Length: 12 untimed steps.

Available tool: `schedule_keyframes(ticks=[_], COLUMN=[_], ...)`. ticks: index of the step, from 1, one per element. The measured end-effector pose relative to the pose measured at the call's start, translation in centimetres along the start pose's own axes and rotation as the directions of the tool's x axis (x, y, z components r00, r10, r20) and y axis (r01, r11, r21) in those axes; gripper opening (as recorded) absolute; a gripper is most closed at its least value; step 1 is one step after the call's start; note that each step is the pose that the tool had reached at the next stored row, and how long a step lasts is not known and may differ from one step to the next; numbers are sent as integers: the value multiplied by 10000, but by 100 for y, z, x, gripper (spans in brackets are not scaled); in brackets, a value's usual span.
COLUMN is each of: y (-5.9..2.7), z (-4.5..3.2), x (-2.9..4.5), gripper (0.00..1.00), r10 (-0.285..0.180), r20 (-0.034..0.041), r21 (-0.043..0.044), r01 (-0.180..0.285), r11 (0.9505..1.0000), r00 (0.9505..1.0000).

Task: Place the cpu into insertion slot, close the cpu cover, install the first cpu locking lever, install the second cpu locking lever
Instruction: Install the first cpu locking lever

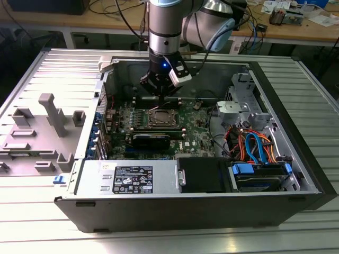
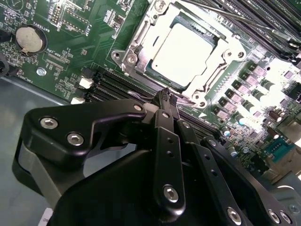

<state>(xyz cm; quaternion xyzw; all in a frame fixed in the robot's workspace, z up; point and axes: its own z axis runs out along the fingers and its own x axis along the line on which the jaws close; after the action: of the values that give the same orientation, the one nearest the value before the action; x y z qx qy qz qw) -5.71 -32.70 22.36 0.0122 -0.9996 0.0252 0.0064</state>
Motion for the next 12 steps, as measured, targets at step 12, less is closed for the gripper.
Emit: schedule_keyframes(ticks=[12], y=[1], z=[37], x=[-104], gripper=[11], r10=[6], r20=[0], r21=[0], r01=[-6], r11=[10000], r00=[10000])
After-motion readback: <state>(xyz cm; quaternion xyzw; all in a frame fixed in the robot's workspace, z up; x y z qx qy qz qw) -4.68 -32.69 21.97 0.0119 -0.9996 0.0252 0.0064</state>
